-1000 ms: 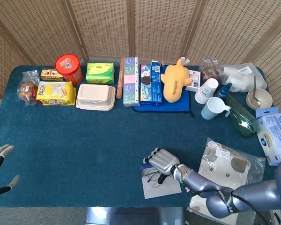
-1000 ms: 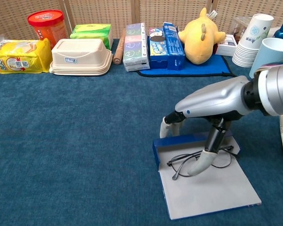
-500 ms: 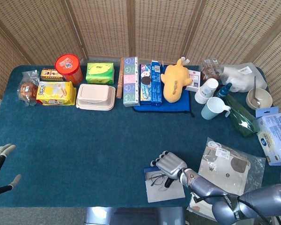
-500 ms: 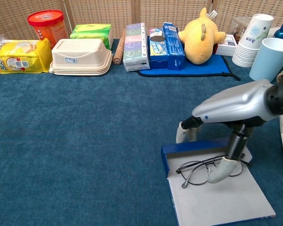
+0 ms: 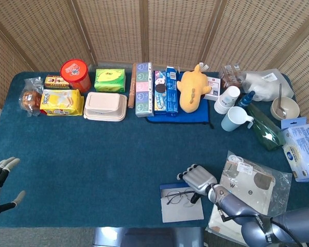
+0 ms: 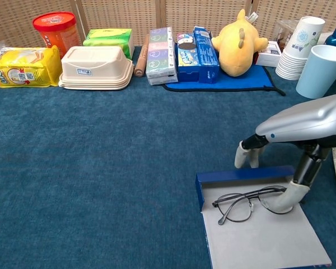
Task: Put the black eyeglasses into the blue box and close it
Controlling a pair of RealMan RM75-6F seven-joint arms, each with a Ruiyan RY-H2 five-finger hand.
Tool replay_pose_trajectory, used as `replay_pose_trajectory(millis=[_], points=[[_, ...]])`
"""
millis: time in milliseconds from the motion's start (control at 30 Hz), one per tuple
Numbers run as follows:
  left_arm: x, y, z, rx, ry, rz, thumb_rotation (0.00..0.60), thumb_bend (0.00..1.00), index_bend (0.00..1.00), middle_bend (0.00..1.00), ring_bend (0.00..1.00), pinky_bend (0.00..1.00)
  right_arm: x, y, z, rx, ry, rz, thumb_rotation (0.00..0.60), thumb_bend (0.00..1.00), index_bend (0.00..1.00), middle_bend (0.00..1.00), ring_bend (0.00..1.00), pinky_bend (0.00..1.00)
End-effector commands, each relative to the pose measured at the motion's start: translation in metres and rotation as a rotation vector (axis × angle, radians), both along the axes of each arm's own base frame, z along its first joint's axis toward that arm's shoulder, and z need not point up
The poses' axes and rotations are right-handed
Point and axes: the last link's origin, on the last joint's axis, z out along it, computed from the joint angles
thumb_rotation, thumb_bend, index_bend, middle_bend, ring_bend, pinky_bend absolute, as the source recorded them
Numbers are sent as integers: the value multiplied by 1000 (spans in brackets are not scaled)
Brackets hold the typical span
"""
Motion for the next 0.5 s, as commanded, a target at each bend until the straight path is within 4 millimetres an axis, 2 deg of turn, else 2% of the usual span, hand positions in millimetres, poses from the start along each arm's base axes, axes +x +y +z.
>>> replay_pose_trajectory(millis=[33,500], points=[[0,0,0,0,0,-1,589,282,91,100,81,0,-3,-2,2,-10,4,-7,261,148,195,288,199,174],[0,1,-3,-6,-4,-5,582,282,90,100,80,0,-12,5,11,-2,39,-30,260,149,196,291,217,174]])
